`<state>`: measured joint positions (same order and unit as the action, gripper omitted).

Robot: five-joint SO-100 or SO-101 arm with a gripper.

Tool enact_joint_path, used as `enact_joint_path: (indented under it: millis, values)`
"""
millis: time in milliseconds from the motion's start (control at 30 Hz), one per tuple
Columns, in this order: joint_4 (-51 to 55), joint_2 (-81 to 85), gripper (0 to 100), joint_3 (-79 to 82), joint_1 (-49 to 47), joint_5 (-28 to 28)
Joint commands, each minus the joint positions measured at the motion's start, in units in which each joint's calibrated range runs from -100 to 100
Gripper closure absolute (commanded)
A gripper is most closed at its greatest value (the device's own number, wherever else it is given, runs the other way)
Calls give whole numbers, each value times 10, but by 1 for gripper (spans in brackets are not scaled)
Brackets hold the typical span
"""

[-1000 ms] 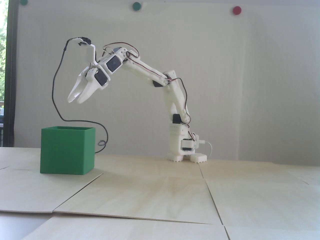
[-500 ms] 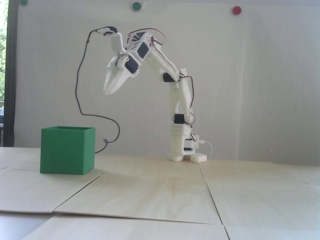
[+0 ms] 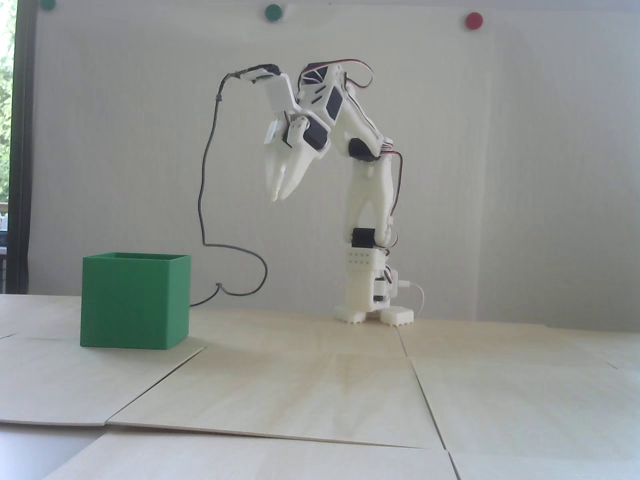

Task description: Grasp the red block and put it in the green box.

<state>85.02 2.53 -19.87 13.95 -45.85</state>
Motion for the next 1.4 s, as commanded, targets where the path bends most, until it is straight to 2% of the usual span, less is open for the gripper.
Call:
enact_joint_path:
  millis: [0, 167, 333, 433, 667, 867, 1000, 1367]
  values:
    - [-189, 139, 98, 243, -8, 4]
    - [-359, 244, 98, 531, -52, 0]
    - [-463, 345, 98, 756, -85, -1]
    - [-483, 413, 98, 854, -103, -1]
    - [-481, 614, 98, 1062, -159, -1]
    - [-464, 735, 98, 1174, -182, -2]
    - [-373, 789, 98, 1177, -197, -2]
    - [-228, 864, 98, 1177, -218, -1]
